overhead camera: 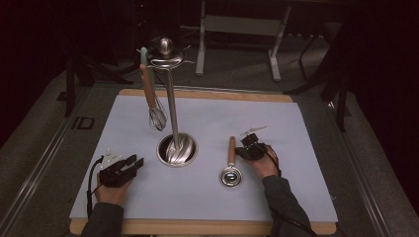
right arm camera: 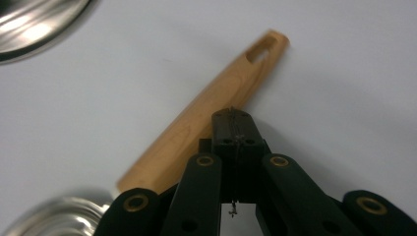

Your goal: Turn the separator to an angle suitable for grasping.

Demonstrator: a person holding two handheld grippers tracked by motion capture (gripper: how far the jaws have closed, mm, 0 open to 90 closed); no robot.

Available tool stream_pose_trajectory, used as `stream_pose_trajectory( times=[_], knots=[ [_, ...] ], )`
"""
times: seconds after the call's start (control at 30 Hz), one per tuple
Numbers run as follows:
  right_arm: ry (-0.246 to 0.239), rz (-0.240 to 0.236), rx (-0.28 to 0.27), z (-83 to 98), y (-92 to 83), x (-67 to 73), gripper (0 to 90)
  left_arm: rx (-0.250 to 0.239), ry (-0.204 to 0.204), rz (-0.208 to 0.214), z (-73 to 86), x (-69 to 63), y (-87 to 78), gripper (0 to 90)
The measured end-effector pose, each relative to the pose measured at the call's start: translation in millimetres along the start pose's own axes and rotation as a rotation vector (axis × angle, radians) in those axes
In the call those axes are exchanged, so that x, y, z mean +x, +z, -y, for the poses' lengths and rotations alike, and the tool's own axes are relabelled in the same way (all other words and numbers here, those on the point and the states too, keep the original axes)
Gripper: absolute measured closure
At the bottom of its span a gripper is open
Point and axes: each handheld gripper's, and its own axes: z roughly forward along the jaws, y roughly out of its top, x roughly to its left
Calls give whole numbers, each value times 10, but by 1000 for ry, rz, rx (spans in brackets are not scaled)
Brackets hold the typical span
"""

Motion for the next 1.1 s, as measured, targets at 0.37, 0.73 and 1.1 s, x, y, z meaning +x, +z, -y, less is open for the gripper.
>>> stream_pose_trajectory(
  times=[0.37,0.73,1.1],
  knots=[
    [-66,-144,45,-180,-14,369,840,-3,6,-5,2,-11,1,633],
    [-25,-204,143,-275,-44,450,718,-3,8,-7,1,-13,-1,633],
    [49,-228,217,-232,54,391,678,-2,10,-10,2,-16,0,633]
  ],
)
